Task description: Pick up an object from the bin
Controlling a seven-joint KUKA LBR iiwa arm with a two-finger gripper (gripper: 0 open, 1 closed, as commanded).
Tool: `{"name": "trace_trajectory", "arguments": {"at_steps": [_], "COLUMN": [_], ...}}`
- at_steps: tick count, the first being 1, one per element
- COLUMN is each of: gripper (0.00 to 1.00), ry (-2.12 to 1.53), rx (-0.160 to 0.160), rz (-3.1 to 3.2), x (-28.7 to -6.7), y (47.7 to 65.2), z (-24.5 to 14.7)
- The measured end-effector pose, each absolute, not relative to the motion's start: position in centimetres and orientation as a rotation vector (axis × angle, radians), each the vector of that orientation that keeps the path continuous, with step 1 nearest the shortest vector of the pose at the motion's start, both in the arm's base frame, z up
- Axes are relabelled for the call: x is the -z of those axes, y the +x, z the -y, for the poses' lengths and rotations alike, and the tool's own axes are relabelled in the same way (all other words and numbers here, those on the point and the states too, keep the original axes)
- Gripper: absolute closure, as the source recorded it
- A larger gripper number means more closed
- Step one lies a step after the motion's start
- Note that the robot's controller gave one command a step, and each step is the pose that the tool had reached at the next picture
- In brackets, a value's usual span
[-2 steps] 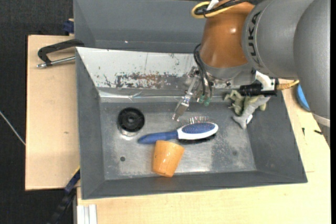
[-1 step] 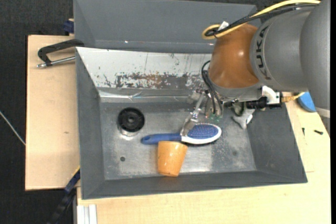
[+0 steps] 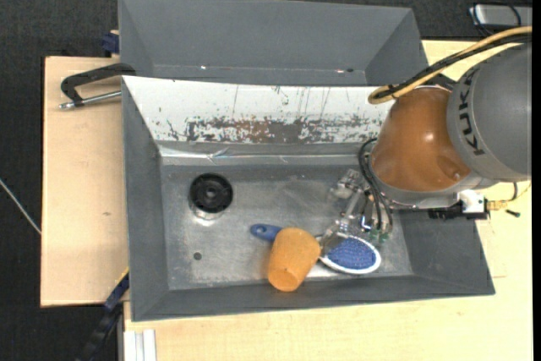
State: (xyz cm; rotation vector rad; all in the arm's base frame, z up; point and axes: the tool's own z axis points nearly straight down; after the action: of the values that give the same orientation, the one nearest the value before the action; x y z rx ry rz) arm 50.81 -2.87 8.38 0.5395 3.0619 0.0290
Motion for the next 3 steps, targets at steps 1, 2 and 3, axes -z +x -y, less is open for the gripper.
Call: {"name": "trace_trajectory", "arguments": {"at_steps": [1, 2, 3], "gripper": [0.00, 0.00, 1.00], "ry": [0.100, -0.137, -0.135], "rx": [-0.006, -0.002, -0.002], "rz": [-3.132, -3.141, -3.139], "x": [-11.6, -7.7, -7.8], "y": [49.4, 50.1, 50.1], "z": [-3.8, -4.3, -4.3]}}
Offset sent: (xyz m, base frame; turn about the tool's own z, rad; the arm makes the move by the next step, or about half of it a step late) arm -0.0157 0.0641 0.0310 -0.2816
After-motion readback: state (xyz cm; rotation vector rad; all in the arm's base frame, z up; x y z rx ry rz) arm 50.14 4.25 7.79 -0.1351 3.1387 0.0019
